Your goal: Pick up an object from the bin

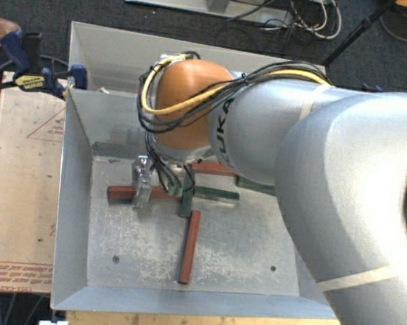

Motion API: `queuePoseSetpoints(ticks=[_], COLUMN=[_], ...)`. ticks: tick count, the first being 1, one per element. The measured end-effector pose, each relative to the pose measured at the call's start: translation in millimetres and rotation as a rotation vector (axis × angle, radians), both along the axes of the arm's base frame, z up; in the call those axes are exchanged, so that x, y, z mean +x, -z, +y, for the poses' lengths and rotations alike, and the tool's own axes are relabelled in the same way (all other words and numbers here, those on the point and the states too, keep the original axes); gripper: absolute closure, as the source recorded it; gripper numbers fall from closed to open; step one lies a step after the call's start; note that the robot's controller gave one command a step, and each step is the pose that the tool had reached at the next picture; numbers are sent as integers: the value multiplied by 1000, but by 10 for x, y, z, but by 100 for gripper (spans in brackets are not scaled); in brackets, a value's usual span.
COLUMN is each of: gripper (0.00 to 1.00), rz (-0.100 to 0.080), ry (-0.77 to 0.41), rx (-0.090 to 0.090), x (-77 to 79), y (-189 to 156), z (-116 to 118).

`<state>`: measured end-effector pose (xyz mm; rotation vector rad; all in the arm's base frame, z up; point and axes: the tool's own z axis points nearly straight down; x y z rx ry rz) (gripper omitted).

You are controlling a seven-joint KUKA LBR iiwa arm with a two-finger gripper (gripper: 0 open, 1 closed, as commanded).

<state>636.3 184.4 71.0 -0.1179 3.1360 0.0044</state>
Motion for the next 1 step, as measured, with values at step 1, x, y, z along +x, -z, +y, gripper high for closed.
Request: queuePoseSetpoints(ticks=[1], gripper=[100], rz=[-8], ry=[38], rx=[1], x=[-5], y=[-1290], z=[-83])
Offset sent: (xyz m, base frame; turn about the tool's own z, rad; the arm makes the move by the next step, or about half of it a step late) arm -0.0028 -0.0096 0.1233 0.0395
